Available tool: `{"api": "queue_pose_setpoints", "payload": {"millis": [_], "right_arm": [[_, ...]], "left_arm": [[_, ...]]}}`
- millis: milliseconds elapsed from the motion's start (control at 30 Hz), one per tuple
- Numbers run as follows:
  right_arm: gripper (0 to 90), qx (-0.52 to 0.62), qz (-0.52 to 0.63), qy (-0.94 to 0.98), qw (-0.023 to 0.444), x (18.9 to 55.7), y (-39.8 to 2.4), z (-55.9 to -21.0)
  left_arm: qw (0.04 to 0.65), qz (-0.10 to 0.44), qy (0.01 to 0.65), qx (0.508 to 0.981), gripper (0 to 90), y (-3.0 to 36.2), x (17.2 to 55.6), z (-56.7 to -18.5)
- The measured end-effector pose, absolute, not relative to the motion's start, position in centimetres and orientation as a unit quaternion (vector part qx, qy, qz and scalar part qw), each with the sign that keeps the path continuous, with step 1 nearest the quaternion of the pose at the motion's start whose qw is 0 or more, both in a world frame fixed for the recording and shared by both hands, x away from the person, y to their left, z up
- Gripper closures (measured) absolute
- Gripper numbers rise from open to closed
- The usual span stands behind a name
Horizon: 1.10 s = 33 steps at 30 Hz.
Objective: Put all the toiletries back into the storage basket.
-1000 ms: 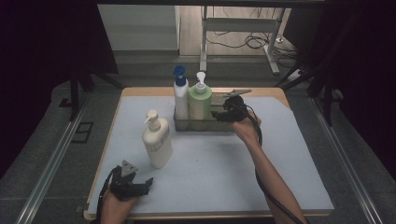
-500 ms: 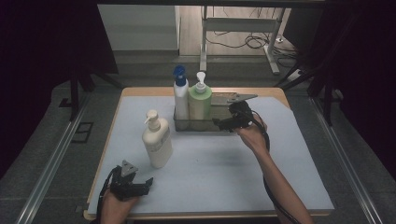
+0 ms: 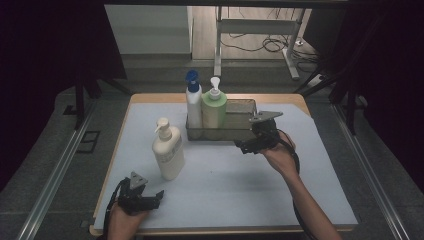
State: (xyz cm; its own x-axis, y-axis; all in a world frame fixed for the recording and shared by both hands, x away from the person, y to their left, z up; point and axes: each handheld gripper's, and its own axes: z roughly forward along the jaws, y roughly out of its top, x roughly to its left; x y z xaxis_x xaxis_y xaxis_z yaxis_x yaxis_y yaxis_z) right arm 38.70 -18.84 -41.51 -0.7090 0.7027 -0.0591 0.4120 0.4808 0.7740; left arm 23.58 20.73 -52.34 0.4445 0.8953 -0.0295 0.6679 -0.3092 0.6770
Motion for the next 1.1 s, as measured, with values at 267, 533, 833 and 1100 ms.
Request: {"api": "queue_pose_setpoints", "payload": {"millis": [267,533,833,1100], "right_arm": [[0.0,0.329,0.373,0.847,0.187,36.4,-20.3,-42.2],[0.0,0.331,0.368,0.849,0.187,34.3,-21.8,-43.1],[0.0,0.354,0.367,0.841,0.182,32.6,-23.5,-45.5],[0.0,0.373,0.359,0.838,0.174,31.3,-24.9,-47.9]], "left_arm": [[0.316,0.18,0.496,0.789,12.3,20.7,23.6,-52.3],[0.316,0.18,0.496,0.789,12.3,20.7,23.6,-52.3],[0.316,0.179,0.496,0.789,12.3,20.7,23.6,-52.3],[0.316,0.178,0.496,0.789,12.3,20.7,23.6,-52.3]]}}
